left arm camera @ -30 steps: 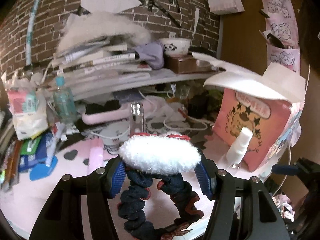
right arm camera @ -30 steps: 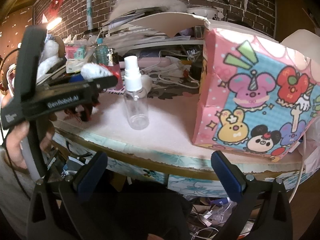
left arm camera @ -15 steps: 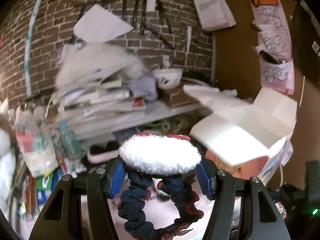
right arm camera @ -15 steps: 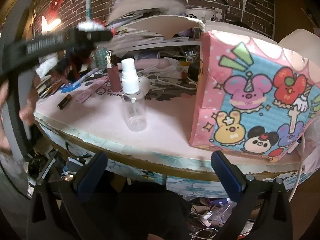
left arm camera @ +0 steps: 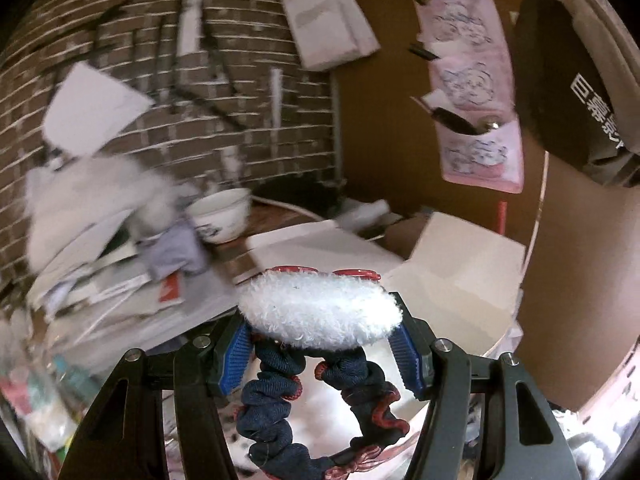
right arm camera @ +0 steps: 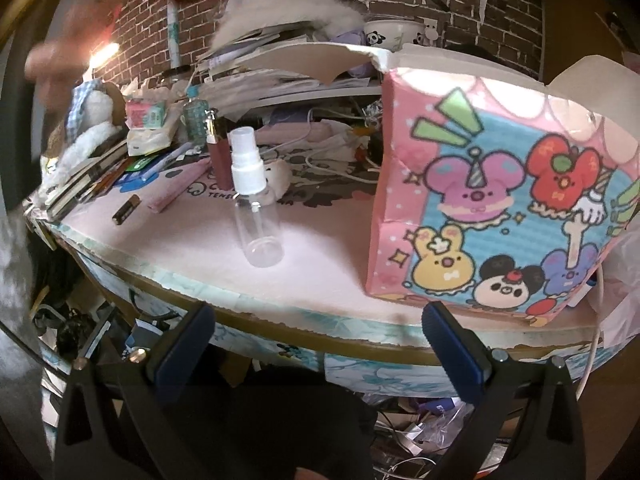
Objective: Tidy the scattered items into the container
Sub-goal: 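Lift and carry the scrunchie with the left gripper into the white box, then open the left gripper to drop the scrunchie into the box, then withdraw the left gripper from the box back over the desk, then grasp the clear spray bottle by its body with the right gripper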
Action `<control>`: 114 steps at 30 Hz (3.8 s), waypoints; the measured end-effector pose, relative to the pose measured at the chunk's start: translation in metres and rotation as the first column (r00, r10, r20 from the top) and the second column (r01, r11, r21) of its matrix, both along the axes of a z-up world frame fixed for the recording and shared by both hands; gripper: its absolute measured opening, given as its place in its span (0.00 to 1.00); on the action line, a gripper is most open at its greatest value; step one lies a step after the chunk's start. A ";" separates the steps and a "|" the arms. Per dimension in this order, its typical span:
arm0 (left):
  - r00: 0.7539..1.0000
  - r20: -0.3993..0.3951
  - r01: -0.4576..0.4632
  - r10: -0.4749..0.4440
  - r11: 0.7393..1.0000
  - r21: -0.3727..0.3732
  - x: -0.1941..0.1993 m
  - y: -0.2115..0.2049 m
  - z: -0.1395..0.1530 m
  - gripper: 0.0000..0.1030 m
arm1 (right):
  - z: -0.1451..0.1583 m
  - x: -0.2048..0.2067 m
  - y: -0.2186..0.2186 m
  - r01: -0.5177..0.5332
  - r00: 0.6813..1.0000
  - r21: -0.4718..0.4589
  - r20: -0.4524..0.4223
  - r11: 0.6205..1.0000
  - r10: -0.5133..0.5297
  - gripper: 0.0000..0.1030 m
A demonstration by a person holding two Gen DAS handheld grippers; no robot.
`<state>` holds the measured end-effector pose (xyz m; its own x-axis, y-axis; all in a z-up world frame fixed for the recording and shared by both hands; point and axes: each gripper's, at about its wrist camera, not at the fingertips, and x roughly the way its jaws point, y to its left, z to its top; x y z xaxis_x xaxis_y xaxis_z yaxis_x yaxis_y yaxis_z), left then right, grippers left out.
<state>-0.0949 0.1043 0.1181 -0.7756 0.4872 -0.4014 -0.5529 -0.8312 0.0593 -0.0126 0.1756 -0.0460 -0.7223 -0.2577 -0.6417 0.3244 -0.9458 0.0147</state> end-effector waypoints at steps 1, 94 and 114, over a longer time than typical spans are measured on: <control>1.000 0.010 0.018 -0.018 1.000 -0.003 -0.001 0.006 0.001 0.55 | 0.000 0.000 0.000 0.000 1.000 -0.001 0.001 1.000 0.000 1.00; 0.910 0.027 -0.414 0.414 0.904 0.104 0.078 -0.138 -0.060 0.94 | -0.007 -0.004 -0.029 -0.049 0.997 0.006 -0.059 0.999 0.049 1.00; 0.855 0.058 -0.518 0.515 0.843 0.147 0.101 -0.179 -0.105 0.94 | -0.022 -0.036 -0.063 -0.008 0.995 0.031 -0.100 0.999 0.011 0.71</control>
